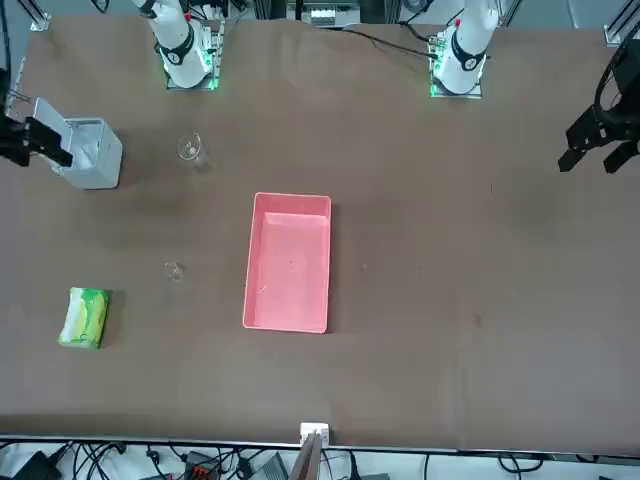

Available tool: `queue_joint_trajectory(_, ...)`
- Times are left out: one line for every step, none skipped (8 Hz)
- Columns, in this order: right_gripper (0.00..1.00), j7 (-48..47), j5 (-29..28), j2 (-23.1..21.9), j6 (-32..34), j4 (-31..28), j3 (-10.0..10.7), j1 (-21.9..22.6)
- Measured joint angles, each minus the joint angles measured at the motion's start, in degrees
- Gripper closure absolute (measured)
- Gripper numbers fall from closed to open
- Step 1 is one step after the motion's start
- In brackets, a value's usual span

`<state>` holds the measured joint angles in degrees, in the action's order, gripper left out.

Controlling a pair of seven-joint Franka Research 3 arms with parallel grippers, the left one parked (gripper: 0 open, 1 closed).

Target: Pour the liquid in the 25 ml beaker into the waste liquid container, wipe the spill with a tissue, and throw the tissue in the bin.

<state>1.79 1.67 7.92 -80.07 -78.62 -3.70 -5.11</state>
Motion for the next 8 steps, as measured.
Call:
queue_joint_trajectory(0.0, 0.0, 0.01, 0.9, -0.32, 0.0, 0.01, -0.04)
queue_joint_trajectory(0.0, 0.0, 0.02, 1.77, -1.26, 0.01, 0.01, -0.05)
queue_joint_trajectory(0.0, 0.0, 0.02, 2.44, -2.31, 0.01, 0.02, -0.06)
queue_joint_trajectory(0.0, 0.0, 0.03, 2.85, -2.7, 0.03, 0.02, -0.07)
queue_joint_trajectory(0.0, 0.0, 0.04, 3.05, -2.83, 0.03, 0.02, -0.08)
queue_joint_trajectory(0.0, 0.0, 0.04, 3.06, -2.93, 0.04, 0.02, -0.1)
queue_joint_trajectory(0.0, 0.0, 0.04, 3.06, -3.03, 0.09, 0.02, -0.1)
queue_joint_trajectory(0.0, 0.0, 0.04, 3.06, -3.1, 0.12, 0.02, -0.1)
